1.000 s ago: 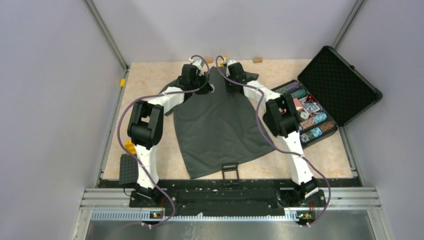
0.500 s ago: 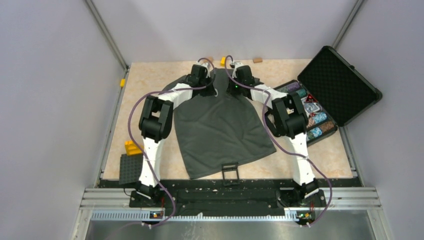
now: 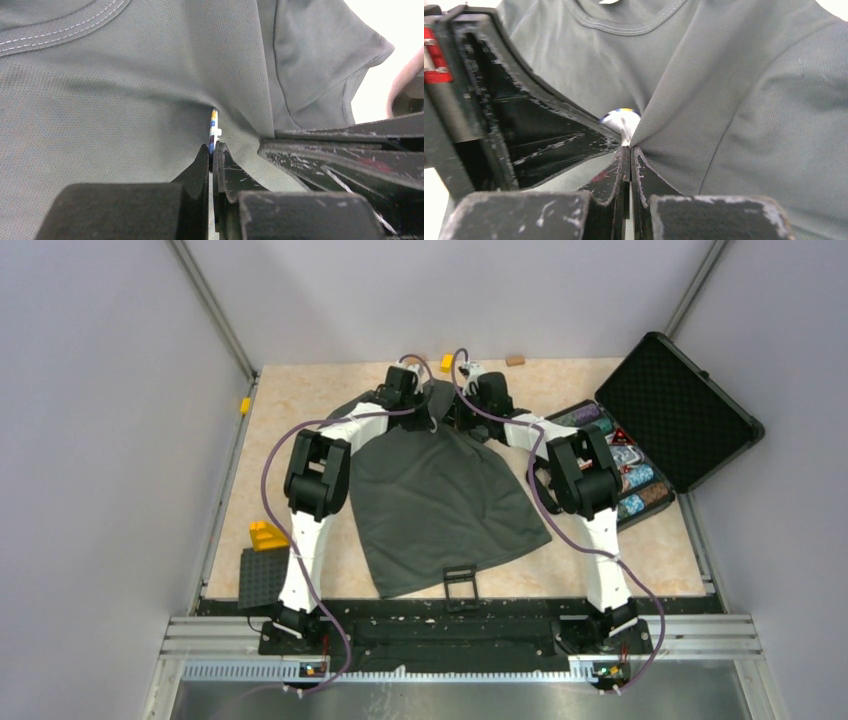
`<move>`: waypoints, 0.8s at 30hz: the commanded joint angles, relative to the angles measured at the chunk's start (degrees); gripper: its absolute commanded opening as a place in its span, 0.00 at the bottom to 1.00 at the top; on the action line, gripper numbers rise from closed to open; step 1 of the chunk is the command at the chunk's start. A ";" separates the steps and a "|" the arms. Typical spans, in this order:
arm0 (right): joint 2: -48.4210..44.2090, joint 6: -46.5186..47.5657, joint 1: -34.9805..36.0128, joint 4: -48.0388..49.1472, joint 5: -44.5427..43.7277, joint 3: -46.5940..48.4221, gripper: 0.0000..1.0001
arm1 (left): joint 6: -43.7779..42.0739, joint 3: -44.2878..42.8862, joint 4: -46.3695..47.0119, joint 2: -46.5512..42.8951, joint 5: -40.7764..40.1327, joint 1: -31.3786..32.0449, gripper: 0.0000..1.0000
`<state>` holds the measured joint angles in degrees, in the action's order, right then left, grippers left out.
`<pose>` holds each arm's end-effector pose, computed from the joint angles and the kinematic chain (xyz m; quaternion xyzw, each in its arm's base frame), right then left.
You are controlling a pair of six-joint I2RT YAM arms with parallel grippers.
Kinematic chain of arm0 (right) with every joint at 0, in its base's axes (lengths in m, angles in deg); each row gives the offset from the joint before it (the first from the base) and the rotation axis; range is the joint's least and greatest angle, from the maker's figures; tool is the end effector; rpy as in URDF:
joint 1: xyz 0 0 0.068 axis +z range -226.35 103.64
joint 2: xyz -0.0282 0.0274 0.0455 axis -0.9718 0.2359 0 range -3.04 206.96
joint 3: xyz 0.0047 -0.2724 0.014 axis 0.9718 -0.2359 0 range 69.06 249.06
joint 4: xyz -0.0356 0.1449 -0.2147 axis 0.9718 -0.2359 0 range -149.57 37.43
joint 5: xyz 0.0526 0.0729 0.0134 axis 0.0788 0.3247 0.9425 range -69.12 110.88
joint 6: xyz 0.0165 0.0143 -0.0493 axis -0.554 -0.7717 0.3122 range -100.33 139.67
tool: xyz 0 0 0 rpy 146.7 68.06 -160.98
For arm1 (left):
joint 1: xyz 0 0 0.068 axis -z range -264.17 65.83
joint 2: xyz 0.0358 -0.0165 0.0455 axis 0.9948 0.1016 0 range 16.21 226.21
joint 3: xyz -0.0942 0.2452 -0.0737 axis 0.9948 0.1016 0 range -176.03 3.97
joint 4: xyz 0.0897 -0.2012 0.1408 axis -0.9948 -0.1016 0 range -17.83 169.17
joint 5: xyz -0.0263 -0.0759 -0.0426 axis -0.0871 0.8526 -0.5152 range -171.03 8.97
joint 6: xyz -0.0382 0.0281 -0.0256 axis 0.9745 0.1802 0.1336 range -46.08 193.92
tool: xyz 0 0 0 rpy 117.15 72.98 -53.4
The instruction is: Pin the brooch onto the clothing
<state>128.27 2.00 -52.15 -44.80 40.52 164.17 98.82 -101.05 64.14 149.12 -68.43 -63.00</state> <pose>0.4711 0.2248 0.1643 -0.1354 0.8401 0.3171 0.4187 0.4859 -0.1964 0.1712 0.0141 0.9122 -0.2479 0.3259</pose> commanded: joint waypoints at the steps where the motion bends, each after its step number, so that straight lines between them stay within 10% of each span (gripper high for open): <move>1: -4.22 -0.05 -0.38 4.80 5.47 -0.34 0.00 | -1.71 -3.04 -1.06 1.51 1.16 0.35 0.00; 24: 1.03 3.50 -0.46 -2.41 7.19 2.36 0.00 | 2.02 11.18 16.21 -6.96 4.29 -0.27 0.00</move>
<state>128.40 3.62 -52.15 -46.88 47.12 164.21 98.58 -95.73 71.90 148.24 -64.56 -63.00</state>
